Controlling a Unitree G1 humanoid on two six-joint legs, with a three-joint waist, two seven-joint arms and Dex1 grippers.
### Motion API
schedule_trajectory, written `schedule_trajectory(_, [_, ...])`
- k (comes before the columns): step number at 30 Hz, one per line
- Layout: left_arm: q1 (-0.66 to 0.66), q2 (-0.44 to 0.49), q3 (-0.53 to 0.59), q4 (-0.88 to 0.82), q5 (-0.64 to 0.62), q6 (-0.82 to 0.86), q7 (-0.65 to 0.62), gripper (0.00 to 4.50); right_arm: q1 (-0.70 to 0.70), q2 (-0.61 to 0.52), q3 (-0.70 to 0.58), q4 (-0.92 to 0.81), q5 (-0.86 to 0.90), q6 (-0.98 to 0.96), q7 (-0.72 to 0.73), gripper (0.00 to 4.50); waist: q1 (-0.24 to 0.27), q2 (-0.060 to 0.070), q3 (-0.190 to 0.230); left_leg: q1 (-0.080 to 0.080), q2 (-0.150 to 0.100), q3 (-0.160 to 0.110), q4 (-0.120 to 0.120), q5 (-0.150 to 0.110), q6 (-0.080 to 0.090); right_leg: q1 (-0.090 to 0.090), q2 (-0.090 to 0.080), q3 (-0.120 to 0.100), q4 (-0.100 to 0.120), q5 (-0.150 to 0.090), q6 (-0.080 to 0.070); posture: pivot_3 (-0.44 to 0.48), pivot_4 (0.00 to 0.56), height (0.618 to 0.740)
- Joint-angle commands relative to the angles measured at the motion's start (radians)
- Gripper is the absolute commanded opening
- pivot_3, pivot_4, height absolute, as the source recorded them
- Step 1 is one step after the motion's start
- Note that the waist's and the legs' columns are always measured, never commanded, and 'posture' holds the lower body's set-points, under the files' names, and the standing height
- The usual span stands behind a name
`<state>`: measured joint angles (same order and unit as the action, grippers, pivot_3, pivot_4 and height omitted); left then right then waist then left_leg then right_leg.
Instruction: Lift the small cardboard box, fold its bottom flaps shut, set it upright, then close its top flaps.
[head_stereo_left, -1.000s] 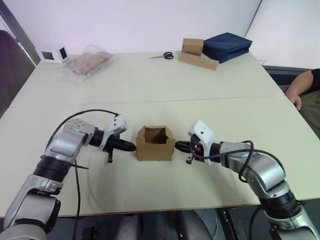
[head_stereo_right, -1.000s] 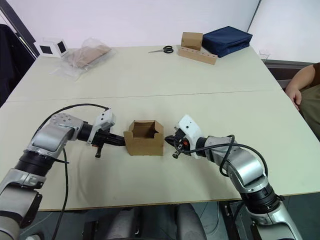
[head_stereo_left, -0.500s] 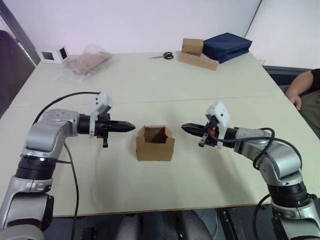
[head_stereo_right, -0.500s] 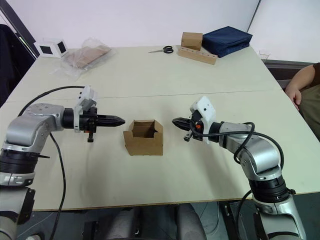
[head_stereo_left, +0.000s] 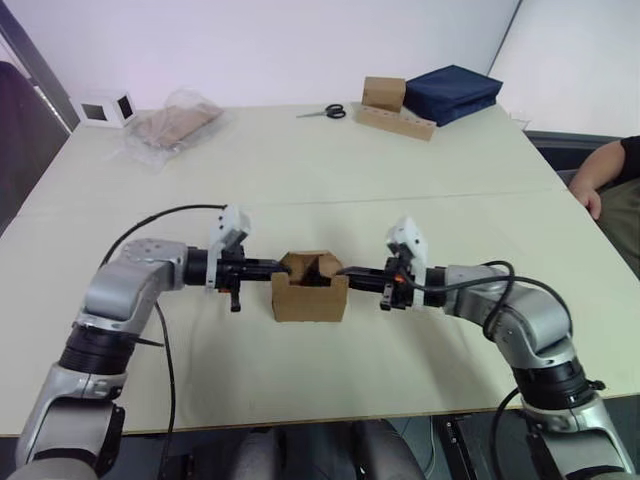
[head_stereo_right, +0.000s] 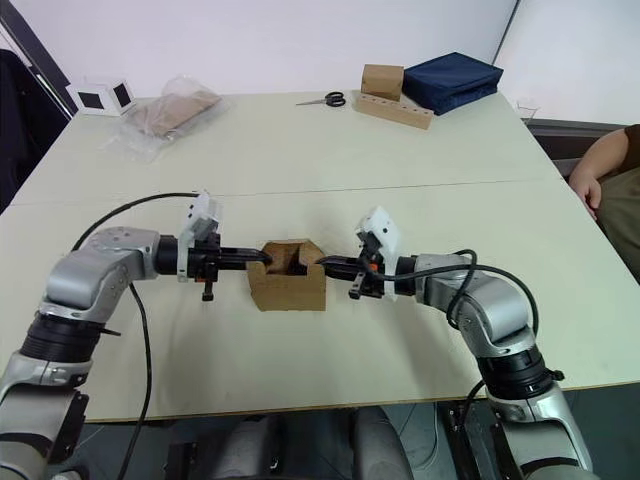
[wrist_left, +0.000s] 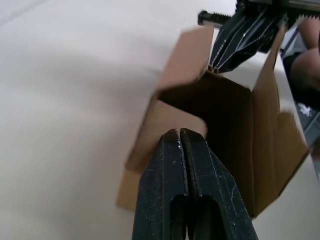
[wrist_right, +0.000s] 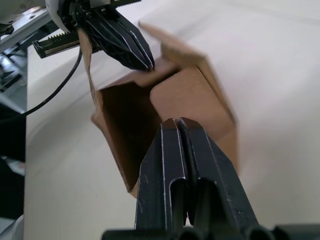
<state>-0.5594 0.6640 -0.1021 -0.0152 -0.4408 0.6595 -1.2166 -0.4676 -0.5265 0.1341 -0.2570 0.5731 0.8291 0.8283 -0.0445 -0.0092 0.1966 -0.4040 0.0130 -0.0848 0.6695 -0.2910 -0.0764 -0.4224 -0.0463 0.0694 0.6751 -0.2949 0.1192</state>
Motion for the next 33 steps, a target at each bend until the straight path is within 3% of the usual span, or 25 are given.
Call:
schedule_trajectory(1, [0.004, 0.006, -0.031, -0.011, 0.048, -0.052, 0.016, 0.01, -0.025, -0.004, 0.038, 0.026, -0.051, -0.053, 0.019, 0.0, 0.001, 0.0, -0.001, 0.0, 0.0, 0.0, 0.0, 0.0, 0.0, 0.0, 0.0, 0.0, 0.0, 0.0, 0.0, 0.0, 0.15, 0.74])
schedule_trajectory(13, [-0.009, -0.006, -0.025, -0.014, 0.042, -0.06, 0.044, 0.01, -0.027, -0.021, 0.049, 0.042, -0.101, -0.092, 0.051, 0.0, 0.0, 0.0, -0.003, 0.014, 0.0, 0.0, -0.002, 0.0, 0.0, 0.014, 0.0, 0.0, -0.003, 0.0, 0.0, 0.0, 0.15, 0.74])
schedule_trajectory(23, [-0.045, 0.04, 0.101, -0.05, -0.078, 0.029, 0.044, 0.01, -0.072, -0.029, -0.096, -0.043, 0.004, -0.041, 0.036, 0.0, 0.0, 0.0, -0.003, 0.013, 0.0, 0.0, -0.002, 0.0, 0.0, 0.014, 0.0, 0.0, -0.004, 0.0, 0.0, 0.0, 0.15, 0.74])
schedule_trajectory(28, [-0.083, 0.07, 0.123, 0.017, -0.083, 0.026, 0.028, 0.01, -0.085, -0.054, -0.169, -0.094, 0.074, 0.01, 0.022, 0.0, 0.002, 0.0, -0.003, 0.013, 0.0, 0.0, -0.002, 0.0, 0.001, 0.014, 0.0, 0.0, -0.004, 0.0, 0.0, 0.0, 0.15, 0.74])
schedule_trajectory(33, [-0.179, 0.04, 0.091, 0.163, -0.039, -0.031, 0.019, 0.01, -0.085, -0.073, -0.182, -0.208, 0.152, 0.077, 0.006, 0.0, 0.002, 0.0, -0.003, 0.013, 0.0, 0.0, -0.002, 0.0, 0.001, 0.014, 0.0, 0.0, -0.004, 0.0, 0.0, 0.0, 0.15, 0.74])
